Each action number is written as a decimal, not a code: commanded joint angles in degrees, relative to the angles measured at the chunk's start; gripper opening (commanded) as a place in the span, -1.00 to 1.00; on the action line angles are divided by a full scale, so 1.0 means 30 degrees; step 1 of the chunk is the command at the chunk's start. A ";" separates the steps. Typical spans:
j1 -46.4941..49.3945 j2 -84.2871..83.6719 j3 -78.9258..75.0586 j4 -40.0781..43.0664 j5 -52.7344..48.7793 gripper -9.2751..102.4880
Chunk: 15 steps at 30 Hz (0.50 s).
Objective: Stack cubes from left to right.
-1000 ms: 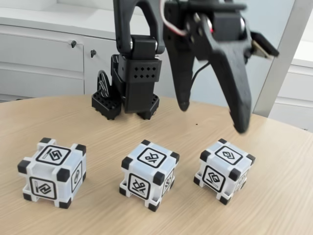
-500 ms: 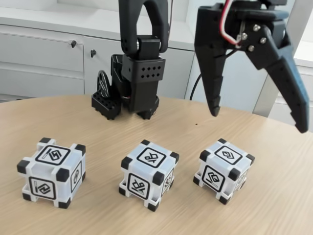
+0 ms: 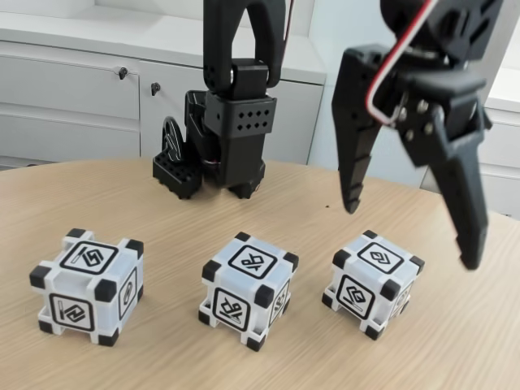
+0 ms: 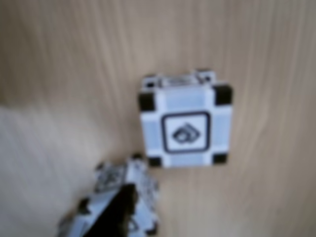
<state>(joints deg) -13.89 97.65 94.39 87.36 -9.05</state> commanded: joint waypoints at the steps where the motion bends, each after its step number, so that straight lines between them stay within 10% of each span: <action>1: -0.0117 -0.0469 -0.0439 0.0000 -0.1055 -0.14; 15: -0.0117 -0.3252 -0.0439 -0.0205 -0.3457 -0.12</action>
<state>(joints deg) -14.68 88.07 94.39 87.10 -18.37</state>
